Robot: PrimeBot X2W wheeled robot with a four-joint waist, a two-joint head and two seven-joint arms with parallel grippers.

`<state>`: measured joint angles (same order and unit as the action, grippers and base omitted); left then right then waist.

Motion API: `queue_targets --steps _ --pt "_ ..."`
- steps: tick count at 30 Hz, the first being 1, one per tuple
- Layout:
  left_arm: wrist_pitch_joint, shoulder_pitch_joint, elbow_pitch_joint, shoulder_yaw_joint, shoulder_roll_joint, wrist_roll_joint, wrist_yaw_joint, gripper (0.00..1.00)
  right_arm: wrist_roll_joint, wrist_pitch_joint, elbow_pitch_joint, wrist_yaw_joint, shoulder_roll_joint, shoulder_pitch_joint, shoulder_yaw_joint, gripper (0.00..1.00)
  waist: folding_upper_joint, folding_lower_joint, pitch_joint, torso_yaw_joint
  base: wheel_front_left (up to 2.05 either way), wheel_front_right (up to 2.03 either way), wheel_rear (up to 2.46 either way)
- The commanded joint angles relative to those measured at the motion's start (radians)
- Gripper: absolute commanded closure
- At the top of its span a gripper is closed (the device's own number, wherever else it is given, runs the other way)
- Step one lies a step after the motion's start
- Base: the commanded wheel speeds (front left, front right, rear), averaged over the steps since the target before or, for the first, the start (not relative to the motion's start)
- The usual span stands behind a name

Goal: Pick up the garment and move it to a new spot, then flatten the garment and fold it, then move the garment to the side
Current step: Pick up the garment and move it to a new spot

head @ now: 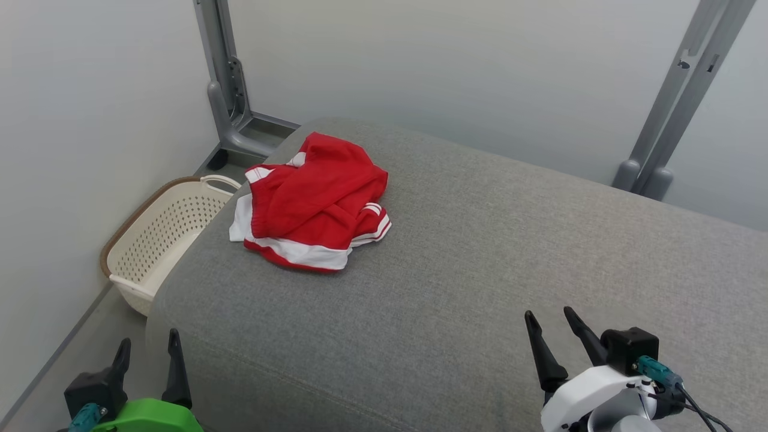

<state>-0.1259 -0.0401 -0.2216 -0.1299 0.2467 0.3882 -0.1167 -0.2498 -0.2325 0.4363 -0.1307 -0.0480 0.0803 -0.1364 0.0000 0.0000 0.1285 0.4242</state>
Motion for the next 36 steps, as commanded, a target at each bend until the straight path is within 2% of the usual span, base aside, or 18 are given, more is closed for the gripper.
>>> queue_targets --steps 1,11,20,24,27,28,36 --pt "-0.003 -0.013 0.008 0.002 0.005 0.010 -0.007 0.00 -0.005 -0.008 0.004 0.000 -0.004 0.013 0.000 0.00 0.0000 0.0000 -0.012 0.016 0.00 0.00 0.00" --pt "0.007 -0.008 0.033 0.009 0.020 0.017 -0.014 0.00 -0.025 -0.018 0.035 0.000 -0.004 0.046 -0.015 0.00 0.0000 0.0000 -0.027 0.030 0.00 0.00 0.00" --pt "0.094 0.133 -0.048 -0.038 0.023 0.032 0.036 0.00 -0.022 -0.023 0.036 0.000 -0.004 0.030 -0.008 0.00 0.0000 0.0000 -0.040 0.037 0.00 0.00 0.00" --pt "0.167 0.241 -0.123 -0.055 0.025 0.057 0.075 0.00 0.002 0.002 0.011 0.000 -0.004 0.040 -0.024 0.00 0.0000 0.0000 -0.078 0.005 0.00 0.00 0.00" --pt "0.236 0.345 -0.183 -0.064 0.033 0.068 0.094 0.00 0.039 0.033 -0.031 0.000 -0.004 0.066 -0.038 0.00 0.0000 0.0000 -0.137 -0.032 0.00 0.00 0.00" --pt "0.287 0.417 -0.224 -0.070 0.035 0.079 0.108 0.00 0.063 0.059 -0.062 0.000 -0.005 0.076 -0.046 0.00 0.0000 0.0000 -0.178 -0.060 0.00 0.00 0.00" --pt "0.425 0.662 -0.349 -0.082 0.057 0.106 0.162 0.00 0.130 0.145 -0.190 0.000 -0.005 0.108 -0.072 0.00 0.0000 0.0000 -0.323 -0.151 0.00 0.00 0.00"
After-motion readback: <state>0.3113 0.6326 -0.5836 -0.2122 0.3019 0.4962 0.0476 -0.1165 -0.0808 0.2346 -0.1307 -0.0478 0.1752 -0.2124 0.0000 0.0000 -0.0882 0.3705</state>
